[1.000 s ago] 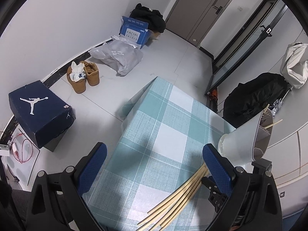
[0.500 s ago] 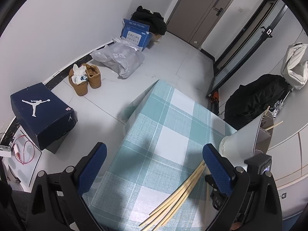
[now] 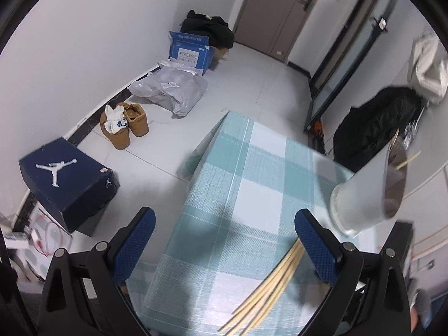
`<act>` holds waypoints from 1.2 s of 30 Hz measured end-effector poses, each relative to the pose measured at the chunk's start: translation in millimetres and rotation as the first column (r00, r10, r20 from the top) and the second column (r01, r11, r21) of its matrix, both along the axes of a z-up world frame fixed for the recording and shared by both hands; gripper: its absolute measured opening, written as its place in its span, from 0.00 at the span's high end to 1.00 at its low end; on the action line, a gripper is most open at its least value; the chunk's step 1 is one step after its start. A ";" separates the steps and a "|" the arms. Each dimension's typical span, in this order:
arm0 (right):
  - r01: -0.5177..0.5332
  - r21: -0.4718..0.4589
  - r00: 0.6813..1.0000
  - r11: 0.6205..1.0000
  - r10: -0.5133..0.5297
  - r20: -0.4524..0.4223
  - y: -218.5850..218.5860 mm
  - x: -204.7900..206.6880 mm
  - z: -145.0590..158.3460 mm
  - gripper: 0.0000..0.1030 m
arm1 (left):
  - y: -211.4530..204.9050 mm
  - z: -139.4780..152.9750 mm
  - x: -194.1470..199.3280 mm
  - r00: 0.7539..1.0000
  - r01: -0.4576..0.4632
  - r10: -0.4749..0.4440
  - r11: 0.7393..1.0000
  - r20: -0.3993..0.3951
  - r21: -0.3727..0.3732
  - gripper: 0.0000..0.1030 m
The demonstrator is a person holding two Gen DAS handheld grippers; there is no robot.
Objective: Organize utensils
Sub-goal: 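Close the right gripper on one chopstick while the left gripper grasps another, then lift the chopstick with the right gripper while the left gripper lifts its chopstick toward the holder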
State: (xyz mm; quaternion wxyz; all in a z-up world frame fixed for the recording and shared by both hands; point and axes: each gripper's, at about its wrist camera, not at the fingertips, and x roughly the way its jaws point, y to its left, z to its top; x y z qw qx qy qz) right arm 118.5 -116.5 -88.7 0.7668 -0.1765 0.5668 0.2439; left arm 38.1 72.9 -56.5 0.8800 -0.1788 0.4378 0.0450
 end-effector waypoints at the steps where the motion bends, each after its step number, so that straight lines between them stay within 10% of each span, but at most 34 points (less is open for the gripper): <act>1: 0.001 0.001 1.000 1.000 -0.001 0.008 5.0 4.2 2.3 0.87 | -2.6 -2.4 0.7 1.000 0.014 -0.014 1.000 -0.004 0.023 0.05; 12: 0.128 0.224 0.991 0.966 -0.135 0.014 -24.4 20.6 17.6 0.94 | -53.3 -25.0 24.2 0.945 0.315 -0.291 0.932 -0.149 0.180 0.05; 21: 0.261 0.574 0.953 0.776 -0.303 -0.024 -92.3 21.8 64.0 0.95 | -88.7 -52.8 48.4 0.852 0.494 -0.418 0.841 -0.315 0.220 0.05; 36: 0.262 0.648 0.937 0.716 -0.349 0.008 -122.8 11.3 84.4 0.95 | -101.4 -67.6 61.8 0.804 0.546 -0.422 0.802 -0.419 0.240 0.05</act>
